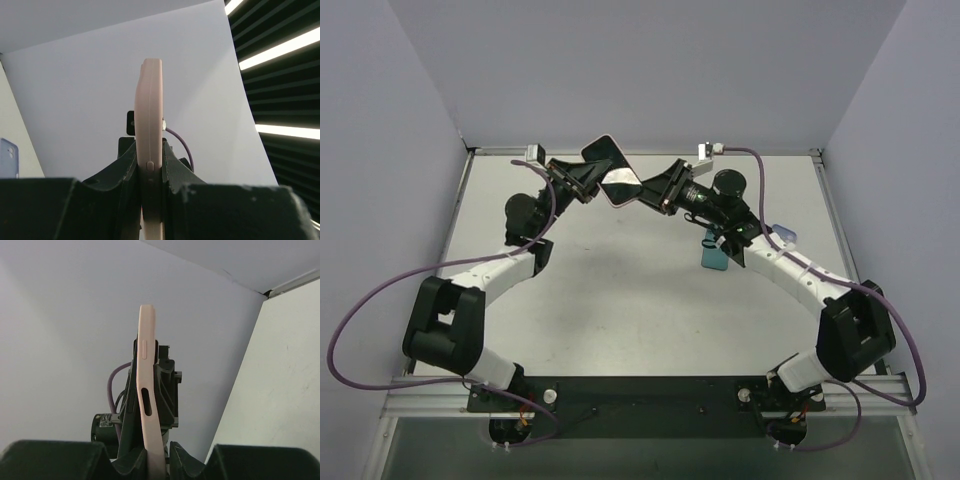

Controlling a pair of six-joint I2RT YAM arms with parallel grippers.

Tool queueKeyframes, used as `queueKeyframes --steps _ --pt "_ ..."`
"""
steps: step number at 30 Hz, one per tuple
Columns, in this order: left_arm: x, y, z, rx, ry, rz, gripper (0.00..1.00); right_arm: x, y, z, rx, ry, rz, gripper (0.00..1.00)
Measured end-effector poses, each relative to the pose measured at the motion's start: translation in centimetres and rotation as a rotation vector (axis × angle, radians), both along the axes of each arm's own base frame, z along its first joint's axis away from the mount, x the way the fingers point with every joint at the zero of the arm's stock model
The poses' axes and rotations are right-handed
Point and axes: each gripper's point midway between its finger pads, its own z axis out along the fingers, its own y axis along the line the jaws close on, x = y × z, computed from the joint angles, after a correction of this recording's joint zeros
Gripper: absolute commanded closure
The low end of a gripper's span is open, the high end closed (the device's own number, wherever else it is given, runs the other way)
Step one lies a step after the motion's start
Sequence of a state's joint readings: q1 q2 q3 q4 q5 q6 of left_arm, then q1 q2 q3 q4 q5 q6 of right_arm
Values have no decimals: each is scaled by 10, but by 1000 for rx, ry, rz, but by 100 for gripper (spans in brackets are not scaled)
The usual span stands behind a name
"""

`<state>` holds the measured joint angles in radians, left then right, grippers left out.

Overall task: Take the phone out of the phone case
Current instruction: Remove the phone case from the phone.

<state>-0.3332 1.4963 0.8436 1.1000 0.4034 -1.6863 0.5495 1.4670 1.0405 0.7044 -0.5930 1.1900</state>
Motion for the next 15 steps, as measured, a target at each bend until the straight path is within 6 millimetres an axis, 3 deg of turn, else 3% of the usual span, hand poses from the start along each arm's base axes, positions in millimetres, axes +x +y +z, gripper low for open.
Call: queueKeyframes --steps 3,7,11,15 --pt "1 -3 -3 -8 11 -8 100 -4 7 -3 9 7 57 83" --pt "2 -7 -12 -12 39 -17 100 -10 12 -9 12 23 117 100" --pt "0 -8 -24 -15 70 -24 100 -14 10 -19 0 48 133 100" --pt "-5 -22 -40 12 95 -63 100 -18 -3 -36 -34 95 117 100"
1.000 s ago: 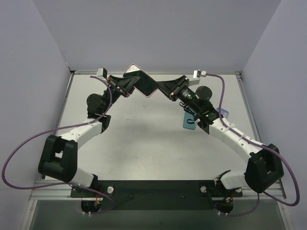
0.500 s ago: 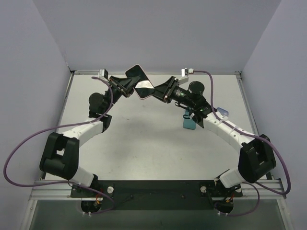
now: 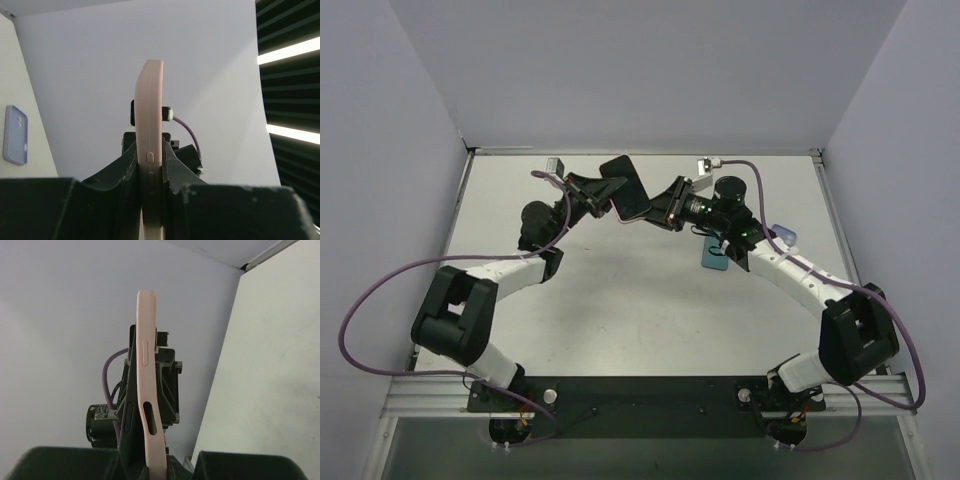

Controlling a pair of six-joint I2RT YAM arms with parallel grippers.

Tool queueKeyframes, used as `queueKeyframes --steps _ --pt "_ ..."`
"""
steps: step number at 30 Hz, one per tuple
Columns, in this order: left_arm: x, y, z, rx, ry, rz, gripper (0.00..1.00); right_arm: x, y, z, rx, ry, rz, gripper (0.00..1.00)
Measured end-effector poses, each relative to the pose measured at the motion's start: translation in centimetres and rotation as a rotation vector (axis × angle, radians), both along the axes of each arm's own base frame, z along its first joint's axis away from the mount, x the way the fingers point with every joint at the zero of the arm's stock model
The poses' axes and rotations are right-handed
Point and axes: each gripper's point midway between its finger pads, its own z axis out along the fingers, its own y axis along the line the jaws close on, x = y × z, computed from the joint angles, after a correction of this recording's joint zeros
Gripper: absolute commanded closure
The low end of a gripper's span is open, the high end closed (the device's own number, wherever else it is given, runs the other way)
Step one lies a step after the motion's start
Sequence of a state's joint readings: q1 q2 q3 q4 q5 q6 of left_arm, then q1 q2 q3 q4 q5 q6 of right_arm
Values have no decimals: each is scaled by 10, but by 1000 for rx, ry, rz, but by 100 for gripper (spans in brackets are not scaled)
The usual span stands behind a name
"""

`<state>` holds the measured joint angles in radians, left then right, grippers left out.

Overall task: Take the phone out of the phone case
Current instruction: Remove the phone case from the phone.

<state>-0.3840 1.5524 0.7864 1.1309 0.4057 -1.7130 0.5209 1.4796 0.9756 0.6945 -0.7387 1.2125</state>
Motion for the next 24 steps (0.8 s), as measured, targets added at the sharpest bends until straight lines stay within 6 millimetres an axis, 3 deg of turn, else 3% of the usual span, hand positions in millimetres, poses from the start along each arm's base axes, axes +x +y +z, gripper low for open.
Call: queueKeyframes --steps 3,5,7,8,10,11,18,21,24 --pt "-4 -13 -14 34 6 -39 100 -3 -13 -18 -103 40 -35 100" --pt "-8 -22 -24 54 14 -61 94 -6 -22 -26 -185 54 -65 100" --pt "-14 -31 -30 73 19 -86 80 -13 -32 -33 -256 61 -84 100" --pt "-19 -36 -34 90 16 -102 65 -17 -38 -36 -285 64 -90 100" --pt "-28 -44 -41 123 9 -135 54 -25 -49 -42 -336 67 -103 100" --pt "-34 -49 -47 160 2 -154 44 -28 -53 -47 -366 53 -109 100" --pt "-89 -78 -131 458 19 -370 7 -39 -85 -114 -590 91 -153 100" --pt "-110 -79 -154 515 26 -446 3 -40 -100 -142 -670 136 -197 100" --pt "-122 -77 -161 523 8 -488 3 -40 -122 -167 -778 179 -260 100"
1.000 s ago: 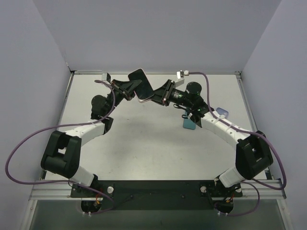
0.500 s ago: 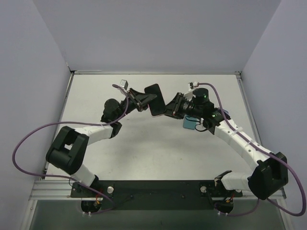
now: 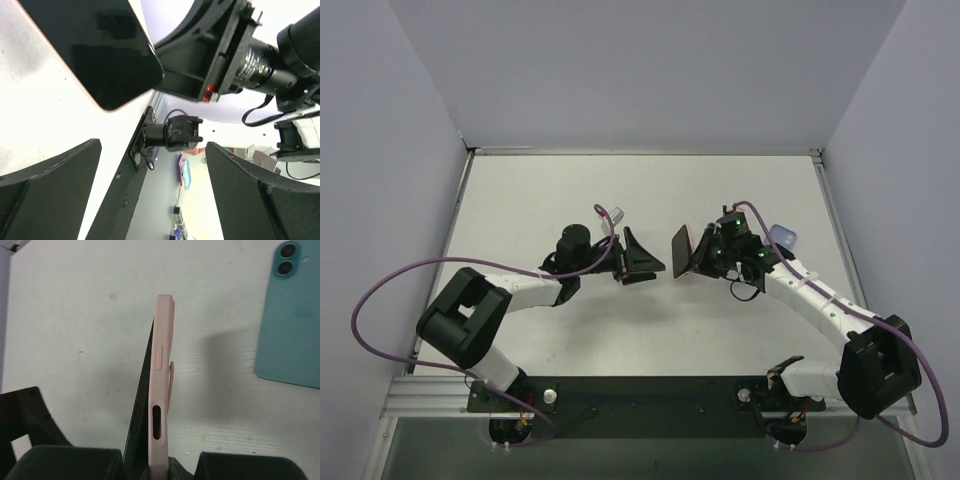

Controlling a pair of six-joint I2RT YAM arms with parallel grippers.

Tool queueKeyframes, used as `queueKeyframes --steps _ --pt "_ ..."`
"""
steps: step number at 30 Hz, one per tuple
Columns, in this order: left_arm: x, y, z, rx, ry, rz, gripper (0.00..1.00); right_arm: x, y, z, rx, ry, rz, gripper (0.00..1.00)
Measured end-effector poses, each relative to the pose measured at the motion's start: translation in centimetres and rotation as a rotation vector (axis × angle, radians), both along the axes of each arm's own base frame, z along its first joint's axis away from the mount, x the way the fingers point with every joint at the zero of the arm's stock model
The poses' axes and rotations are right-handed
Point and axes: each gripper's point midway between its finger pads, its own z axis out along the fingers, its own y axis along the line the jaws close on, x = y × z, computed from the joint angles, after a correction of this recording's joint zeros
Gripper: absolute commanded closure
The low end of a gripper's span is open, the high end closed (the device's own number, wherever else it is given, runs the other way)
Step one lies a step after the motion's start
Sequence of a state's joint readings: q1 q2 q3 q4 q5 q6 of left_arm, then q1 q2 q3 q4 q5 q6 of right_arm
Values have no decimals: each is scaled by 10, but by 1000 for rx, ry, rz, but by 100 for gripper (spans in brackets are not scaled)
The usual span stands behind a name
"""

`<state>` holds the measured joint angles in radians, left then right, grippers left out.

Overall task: Take the phone out of the phone case
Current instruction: Remove the phone case from the phone.

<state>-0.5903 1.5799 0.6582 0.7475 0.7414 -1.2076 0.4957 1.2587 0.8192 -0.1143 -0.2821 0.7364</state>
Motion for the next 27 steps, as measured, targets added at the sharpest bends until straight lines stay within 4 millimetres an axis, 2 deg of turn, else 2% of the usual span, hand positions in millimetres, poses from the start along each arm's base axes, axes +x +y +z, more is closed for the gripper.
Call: queueKeyframes --steps 6,10,17,21,27 --pt "-14 6 -15 25 4 -39 3 -4 -29 -25 -232 -19 -43 100" --pt "-14 10 -22 74 -5 -25 3 -20 -19 -39 -387 -63 44 100" --pt "-1 20 -57 271 46 63 4 -42 -7 -74 -641 -116 187 100" --pt "4 25 -71 403 40 97 8 -40 -1 -80 -675 -146 219 100" --pt "3 30 -84 478 46 115 11 -34 8 -84 -661 -173 236 100"
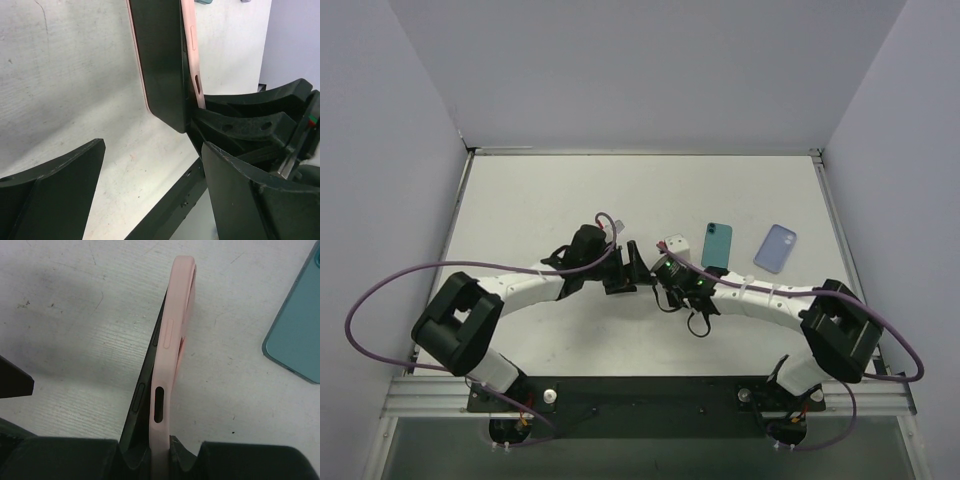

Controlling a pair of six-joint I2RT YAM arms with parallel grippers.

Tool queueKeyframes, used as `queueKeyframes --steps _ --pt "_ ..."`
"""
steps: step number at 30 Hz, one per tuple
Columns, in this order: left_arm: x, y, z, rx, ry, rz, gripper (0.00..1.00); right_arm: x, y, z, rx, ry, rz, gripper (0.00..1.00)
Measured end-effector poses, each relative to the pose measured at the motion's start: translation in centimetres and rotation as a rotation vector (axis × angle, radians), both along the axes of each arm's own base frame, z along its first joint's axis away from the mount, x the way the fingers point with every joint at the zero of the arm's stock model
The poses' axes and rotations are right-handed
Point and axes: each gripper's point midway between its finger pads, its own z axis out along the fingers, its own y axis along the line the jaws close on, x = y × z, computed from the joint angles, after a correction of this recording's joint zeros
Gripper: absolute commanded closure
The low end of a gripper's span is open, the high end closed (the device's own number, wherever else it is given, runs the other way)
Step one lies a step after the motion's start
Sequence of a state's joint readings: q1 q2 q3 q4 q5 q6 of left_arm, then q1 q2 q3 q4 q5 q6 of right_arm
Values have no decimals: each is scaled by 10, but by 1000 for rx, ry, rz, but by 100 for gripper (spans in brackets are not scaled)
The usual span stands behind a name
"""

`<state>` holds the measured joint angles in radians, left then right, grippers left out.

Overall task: Take the phone out of the phone case
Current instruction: Remove the phone case from the phone.

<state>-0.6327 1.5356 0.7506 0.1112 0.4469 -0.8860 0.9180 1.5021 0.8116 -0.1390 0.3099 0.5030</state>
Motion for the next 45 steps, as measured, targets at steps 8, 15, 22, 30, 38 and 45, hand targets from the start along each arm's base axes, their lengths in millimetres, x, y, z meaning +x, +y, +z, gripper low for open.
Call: queueKeyframes --steps 8,15,22,30,38,45 --pt "2 1 -9 20 11 12 12 10 28 -4 119 -10 49 100" --pt "3 2 -17 37 17 11 17 18 43 -5 274 -11 44 100" --pt "3 7 -37 90 31 9 22 19 44 0 347 -13 41 100" --pt "10 2 -42 107 25 1 33 18 45 1 371 -12 46 100" --pt "20 -13 -35 133 -14 -14 60 18 44 1 381 -13 46 100" --pt "18 -27 -27 166 -20 -60 100 18 39 2 388 -20 39 100"
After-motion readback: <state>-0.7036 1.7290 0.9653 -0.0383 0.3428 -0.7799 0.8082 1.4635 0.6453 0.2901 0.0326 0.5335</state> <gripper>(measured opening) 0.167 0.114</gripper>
